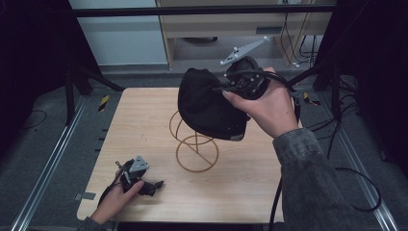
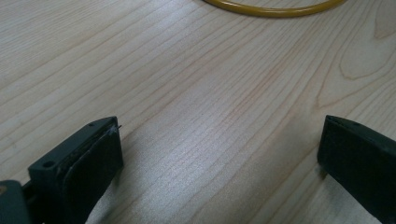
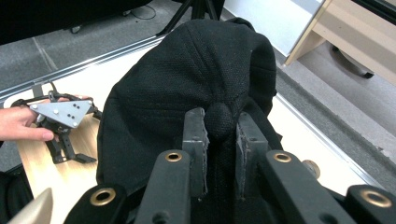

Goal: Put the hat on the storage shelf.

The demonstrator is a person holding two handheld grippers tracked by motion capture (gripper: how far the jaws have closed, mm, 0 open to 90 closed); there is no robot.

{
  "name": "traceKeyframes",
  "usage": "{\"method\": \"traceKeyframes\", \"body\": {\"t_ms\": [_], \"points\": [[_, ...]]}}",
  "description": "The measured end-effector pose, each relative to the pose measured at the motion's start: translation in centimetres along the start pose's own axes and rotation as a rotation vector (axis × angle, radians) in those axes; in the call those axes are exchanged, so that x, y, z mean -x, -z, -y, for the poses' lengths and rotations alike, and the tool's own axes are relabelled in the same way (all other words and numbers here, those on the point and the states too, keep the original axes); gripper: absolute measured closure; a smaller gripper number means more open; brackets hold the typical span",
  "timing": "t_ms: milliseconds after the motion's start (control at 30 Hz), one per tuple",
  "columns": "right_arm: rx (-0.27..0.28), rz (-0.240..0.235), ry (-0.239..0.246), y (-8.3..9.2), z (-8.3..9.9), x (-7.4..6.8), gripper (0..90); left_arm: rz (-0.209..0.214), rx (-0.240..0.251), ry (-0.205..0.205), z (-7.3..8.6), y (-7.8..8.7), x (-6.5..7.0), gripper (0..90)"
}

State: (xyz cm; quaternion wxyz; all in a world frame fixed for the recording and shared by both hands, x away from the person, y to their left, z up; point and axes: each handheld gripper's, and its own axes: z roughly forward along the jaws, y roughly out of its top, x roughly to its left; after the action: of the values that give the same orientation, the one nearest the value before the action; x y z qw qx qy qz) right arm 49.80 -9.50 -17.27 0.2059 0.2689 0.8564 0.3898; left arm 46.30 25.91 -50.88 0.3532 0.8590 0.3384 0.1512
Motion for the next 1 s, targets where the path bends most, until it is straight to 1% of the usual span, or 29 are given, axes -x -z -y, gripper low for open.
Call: {"method": "traceKeyframes", "body": {"t_ms": [67,267,367,567,667,900,1000], "points": [[-0.005,-0.007,0.009,-0.5,-0.6,-0.2,77.7,-0.001,-0.001,-0.001,0.0,0.0,0.0,0.0],[-0.020,-0.019,0.022,-1.3,-1.3,-0.6,77.7,0.000,-0.001,-0.001,0.0,0.0,0.0,0.0],[-0.021,-0.034,0.022,-2.0,-1.6,-0.7,77.7,-0.001,-0.001,-0.002,0.0,0.0,0.0,0.0],[-0.021,-0.043,0.023,-2.4,-2.0,-0.8,77.7,0.000,0.000,0.000,0.0,0.0,0.0,0.0],[-0.034,-0.050,0.030,-2.7,-2.3,-0.9,77.6,0.000,0.000,0.000,0.0,0.0,0.0,0.0],[-0.044,-0.058,0.043,-3.1,-2.7,-1.3,77.4,-0.002,0.000,0.000,0.0,0.0,0.0,0.0],[-0.051,-0.060,0.040,-3.2,-2.7,-1.3,77.3,0.000,0.000,0.000,0.0,0.0,0.0,0.0]]}}
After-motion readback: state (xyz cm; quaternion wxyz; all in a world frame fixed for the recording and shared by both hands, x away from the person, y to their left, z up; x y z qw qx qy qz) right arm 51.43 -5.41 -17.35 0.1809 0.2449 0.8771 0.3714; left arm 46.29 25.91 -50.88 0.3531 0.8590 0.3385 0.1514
